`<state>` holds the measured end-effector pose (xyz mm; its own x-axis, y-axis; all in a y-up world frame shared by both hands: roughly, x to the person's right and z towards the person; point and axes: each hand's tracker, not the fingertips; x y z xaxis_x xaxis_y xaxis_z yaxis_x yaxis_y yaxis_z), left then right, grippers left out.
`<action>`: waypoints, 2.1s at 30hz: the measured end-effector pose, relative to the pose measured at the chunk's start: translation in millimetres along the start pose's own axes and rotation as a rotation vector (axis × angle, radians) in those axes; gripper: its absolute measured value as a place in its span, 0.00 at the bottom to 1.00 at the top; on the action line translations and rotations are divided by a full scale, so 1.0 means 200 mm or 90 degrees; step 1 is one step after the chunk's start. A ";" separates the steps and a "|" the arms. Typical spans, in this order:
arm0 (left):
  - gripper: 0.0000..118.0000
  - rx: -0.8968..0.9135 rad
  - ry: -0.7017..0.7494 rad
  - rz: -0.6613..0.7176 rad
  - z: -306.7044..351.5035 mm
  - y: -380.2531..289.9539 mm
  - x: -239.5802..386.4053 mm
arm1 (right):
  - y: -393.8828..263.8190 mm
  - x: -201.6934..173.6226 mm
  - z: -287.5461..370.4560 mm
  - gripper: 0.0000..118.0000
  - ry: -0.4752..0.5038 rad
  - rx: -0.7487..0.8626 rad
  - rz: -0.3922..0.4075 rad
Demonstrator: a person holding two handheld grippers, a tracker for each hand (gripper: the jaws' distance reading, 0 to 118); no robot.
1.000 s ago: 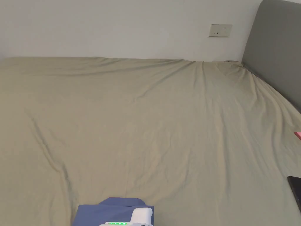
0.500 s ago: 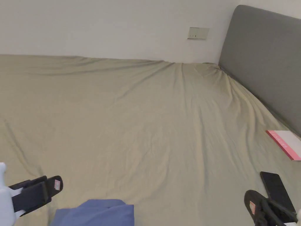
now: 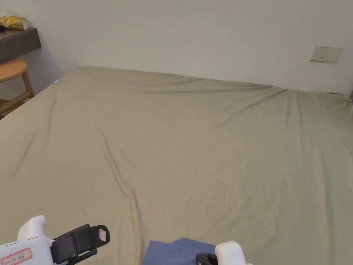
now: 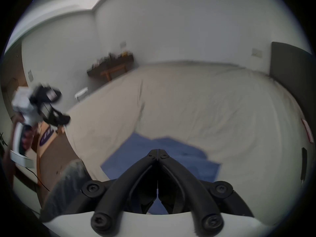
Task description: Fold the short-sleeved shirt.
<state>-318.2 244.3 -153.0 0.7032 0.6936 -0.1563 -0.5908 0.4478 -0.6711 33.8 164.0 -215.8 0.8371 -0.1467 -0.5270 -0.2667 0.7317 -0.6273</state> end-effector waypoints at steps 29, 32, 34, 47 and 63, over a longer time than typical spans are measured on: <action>0.25 -0.420 -0.071 0.024 -1.05 -0.12 -0.11 | -0.27 0.25 -0.13 0.00 0.106 0.027 -0.118; 0.25 -0.394 -0.084 0.021 -1.03 -0.15 -0.14 | -0.26 0.23 -0.13 0.01 0.107 0.015 -0.130; 0.25 -0.395 -0.076 0.023 -1.02 -0.16 -0.12 | -0.25 0.21 -0.10 0.01 0.099 0.013 -0.103; 0.25 -0.359 0.099 -0.105 -0.60 0.33 -0.43 | -0.07 0.18 0.23 0.01 0.041 0.064 -0.068; 0.25 -0.275 0.491 -0.068 0.21 1.05 -1.20 | 0.09 0.05 0.19 0.01 0.011 0.084 -0.062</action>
<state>-627.7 194.2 -226.3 0.9086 0.0184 -0.4172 -0.4160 0.1283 -0.9003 56.1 201.8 -210.7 0.8469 -0.2319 -0.4785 -0.1189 0.7944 -0.5956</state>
